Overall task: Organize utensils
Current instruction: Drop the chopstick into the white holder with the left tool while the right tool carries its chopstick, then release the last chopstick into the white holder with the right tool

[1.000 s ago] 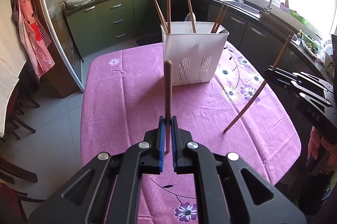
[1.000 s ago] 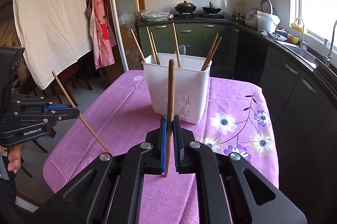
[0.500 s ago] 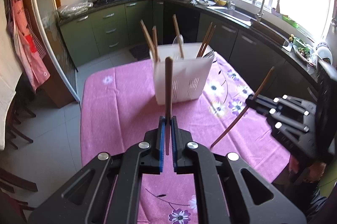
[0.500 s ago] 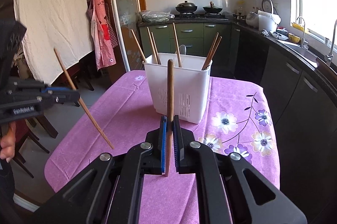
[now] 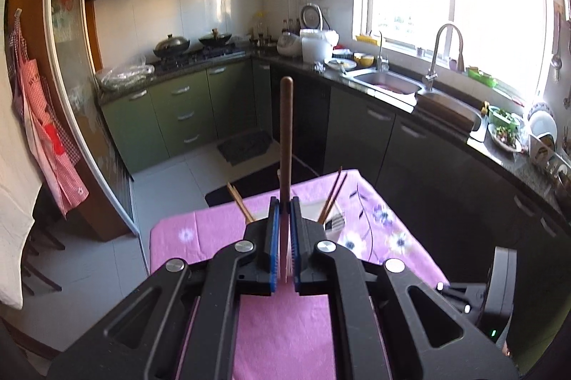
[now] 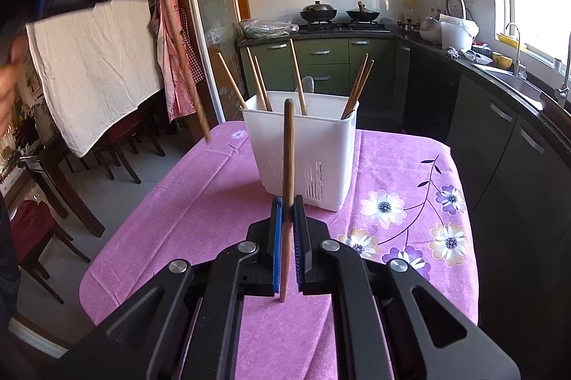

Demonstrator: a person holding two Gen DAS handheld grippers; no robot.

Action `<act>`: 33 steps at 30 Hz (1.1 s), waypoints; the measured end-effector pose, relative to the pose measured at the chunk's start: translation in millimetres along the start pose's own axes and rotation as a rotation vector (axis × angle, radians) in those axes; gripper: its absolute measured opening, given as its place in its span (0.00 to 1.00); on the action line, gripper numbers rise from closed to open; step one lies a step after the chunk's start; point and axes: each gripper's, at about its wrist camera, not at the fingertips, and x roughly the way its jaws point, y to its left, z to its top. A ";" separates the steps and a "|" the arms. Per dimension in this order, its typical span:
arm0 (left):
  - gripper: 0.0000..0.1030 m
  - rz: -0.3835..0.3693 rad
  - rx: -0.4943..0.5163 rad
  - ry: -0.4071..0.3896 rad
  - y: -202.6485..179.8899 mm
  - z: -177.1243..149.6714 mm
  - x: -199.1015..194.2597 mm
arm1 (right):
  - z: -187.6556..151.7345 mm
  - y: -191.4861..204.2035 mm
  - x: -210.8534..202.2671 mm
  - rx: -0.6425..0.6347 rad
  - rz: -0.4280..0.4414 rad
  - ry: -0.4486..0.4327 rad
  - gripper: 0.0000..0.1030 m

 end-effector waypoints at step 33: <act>0.39 -0.012 -0.038 0.051 18.2 -11.2 80.1 | 13.0 0.3 -1.3 0.008 0.035 0.006 0.07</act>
